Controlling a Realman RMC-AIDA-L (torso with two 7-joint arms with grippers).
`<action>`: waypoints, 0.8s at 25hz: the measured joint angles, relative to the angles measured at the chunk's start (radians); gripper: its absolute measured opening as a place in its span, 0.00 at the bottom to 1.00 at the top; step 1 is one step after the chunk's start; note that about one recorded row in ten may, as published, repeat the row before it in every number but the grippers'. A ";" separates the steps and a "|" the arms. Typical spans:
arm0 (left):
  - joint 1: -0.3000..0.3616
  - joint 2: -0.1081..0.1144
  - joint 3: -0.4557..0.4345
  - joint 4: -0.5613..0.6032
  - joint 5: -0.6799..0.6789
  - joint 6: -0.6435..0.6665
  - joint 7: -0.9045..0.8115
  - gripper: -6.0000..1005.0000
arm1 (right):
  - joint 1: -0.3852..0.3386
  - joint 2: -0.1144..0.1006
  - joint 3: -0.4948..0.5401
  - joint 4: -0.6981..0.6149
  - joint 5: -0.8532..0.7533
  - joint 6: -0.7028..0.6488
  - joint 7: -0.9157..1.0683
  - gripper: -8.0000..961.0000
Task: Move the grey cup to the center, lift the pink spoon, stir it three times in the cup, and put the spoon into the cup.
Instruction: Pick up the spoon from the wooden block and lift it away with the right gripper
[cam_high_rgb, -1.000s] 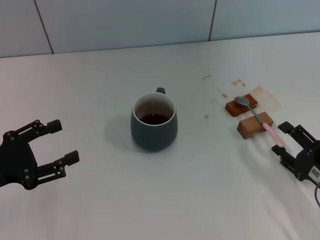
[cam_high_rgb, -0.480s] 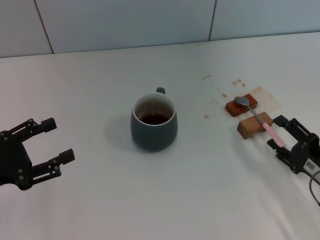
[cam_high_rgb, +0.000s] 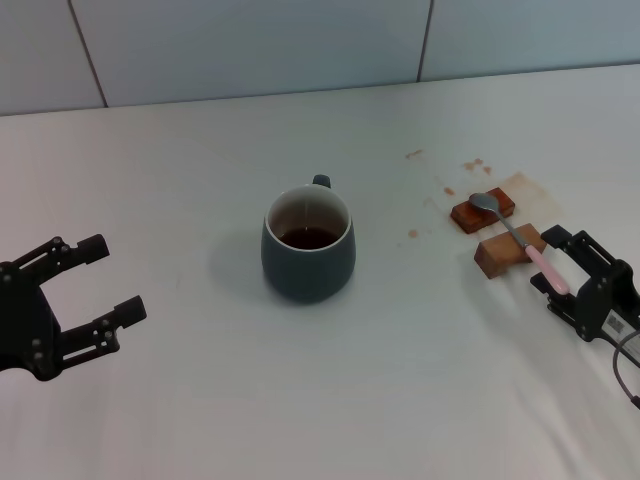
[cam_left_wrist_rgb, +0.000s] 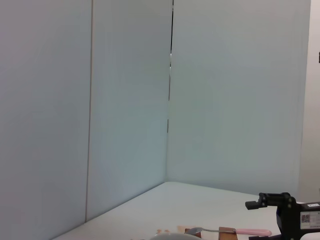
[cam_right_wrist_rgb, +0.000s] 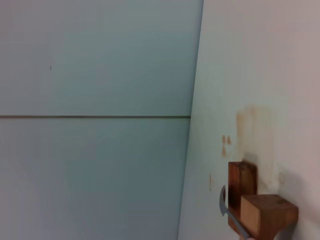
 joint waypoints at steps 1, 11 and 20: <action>0.000 0.000 0.000 0.000 0.000 0.000 0.000 0.82 | 0.000 0.000 0.000 0.000 0.000 0.000 0.000 0.77; -0.001 -0.003 0.000 0.000 -0.012 0.001 0.000 0.82 | 0.002 0.000 0.000 0.000 -0.001 0.002 0.011 0.75; 0.001 -0.004 0.000 0.000 -0.016 0.006 0.000 0.82 | 0.002 -0.003 0.000 -0.009 -0.003 0.004 0.016 0.51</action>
